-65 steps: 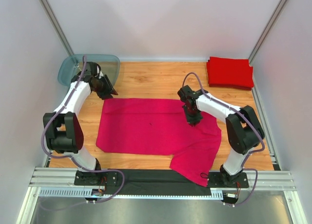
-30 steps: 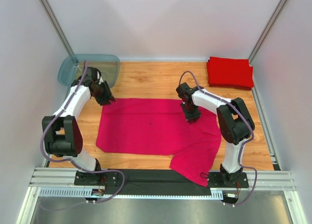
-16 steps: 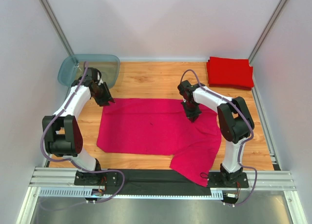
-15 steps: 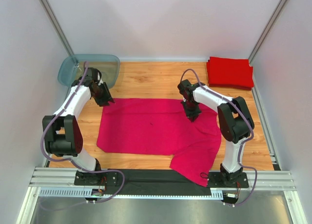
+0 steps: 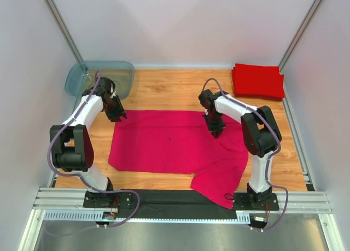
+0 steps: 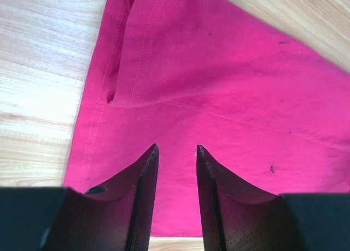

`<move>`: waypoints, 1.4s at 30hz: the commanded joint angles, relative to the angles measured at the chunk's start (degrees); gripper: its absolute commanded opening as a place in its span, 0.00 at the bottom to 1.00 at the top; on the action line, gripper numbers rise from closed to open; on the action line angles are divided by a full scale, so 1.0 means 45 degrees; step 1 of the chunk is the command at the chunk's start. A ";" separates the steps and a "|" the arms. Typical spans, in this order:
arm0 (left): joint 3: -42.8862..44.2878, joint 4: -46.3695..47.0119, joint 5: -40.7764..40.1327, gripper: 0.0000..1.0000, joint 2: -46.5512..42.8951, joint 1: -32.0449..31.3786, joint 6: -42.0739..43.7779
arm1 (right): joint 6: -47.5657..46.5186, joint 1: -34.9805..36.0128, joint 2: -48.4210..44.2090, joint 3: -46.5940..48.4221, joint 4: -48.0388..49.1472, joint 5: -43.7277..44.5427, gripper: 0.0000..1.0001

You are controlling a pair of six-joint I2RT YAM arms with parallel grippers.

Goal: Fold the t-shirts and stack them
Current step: Fold the tshirt

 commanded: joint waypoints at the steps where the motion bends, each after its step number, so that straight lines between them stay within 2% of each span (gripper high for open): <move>1: 0.0106 -0.0069 0.0026 0.41 0.0069 0.0003 0.0167 | 0.0045 -0.0050 -0.0162 0.0016 0.0098 0.0677 0.15; 8: 0.0067 -0.0049 -0.0090 0.40 0.0187 0.0003 0.0225 | 0.0122 -0.0030 0.0033 -0.0258 0.0430 0.0679 0.15; 13: 0.0067 -0.0127 -0.0598 0.40 0.0810 0.0003 0.0303 | 0.0472 -0.0030 0.0132 0.0111 -0.0016 0.0249 0.00; 20: 0.0321 -0.0440 -0.1088 0.40 0.1632 0.0003 0.0226 | 0.1156 -0.0206 -0.0220 0.1440 -0.2107 -0.0530 0.00; 30: 0.0809 -0.0811 -0.1341 0.40 0.1847 0.0003 0.0421 | 0.1840 -0.0382 0.0014 0.1011 -0.0976 -0.2972 0.00; 37: 0.0906 -0.0927 -0.1614 0.41 0.2392 0.0003 0.0420 | 0.2581 -0.0674 0.0132 0.0758 -0.0664 -0.3344 0.00; 42: 0.1121 -0.0987 -0.2044 0.41 0.2900 0.0003 0.0499 | 0.3286 -0.1026 -0.0122 -0.0277 0.0117 -0.3540 0.00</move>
